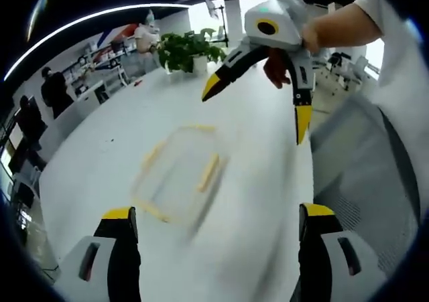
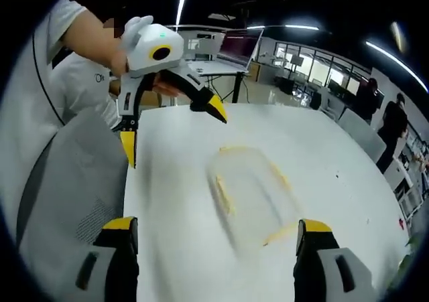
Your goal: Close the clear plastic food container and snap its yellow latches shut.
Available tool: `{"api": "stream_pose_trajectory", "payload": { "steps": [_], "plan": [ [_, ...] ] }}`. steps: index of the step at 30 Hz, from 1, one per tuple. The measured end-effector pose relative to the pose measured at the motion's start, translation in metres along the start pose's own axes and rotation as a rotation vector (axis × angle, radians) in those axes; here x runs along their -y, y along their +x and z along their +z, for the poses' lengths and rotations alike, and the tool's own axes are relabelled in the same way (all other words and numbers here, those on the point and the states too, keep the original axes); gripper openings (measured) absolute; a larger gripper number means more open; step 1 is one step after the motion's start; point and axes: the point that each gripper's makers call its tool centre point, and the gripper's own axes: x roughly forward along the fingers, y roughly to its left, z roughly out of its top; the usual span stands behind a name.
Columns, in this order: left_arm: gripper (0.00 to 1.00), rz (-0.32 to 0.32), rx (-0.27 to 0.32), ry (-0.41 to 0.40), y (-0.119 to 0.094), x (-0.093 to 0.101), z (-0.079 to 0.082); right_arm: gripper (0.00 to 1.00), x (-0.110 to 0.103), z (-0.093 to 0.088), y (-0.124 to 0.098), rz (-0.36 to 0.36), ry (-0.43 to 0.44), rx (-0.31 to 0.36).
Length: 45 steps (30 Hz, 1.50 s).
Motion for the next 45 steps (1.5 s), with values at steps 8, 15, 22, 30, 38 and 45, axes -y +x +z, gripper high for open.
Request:
{"api": "stream_pose_trajectory", "payload": {
  "steps": [8, 15, 22, 30, 38, 45],
  "plan": [
    [0.99, 0.005, 0.020, -0.043, -0.009, 0.015, 0.005, 0.99, -0.020, 0.004, -0.005, -0.006, 0.020, 0.037],
    [0.99, 0.019, 0.023, -0.071, -0.014, 0.029, 0.001, 0.99, -0.037, 0.001, -0.010, -0.014, 0.039, 0.060],
    [0.99, 0.035, 0.029, -0.118, -0.018, 0.038, -0.004, 0.99, -0.052, 0.000, -0.014, -0.010, 0.083, 0.080],
    [0.99, 0.055, 0.046, -0.152, -0.026, 0.047, -0.008, 0.99, -0.067, -0.001, -0.019, -0.012, 0.122, 0.111],
    [0.99, 0.057, 0.045, -0.189, -0.024, 0.065, -0.019, 0.99, -0.084, 0.001, -0.024, -0.018, 0.161, 0.153],
    [0.98, 0.068, 0.067, -0.238, -0.028, 0.073, -0.019, 0.99, -0.093, -0.007, -0.025, -0.035, 0.187, 0.142]
  ]
}}
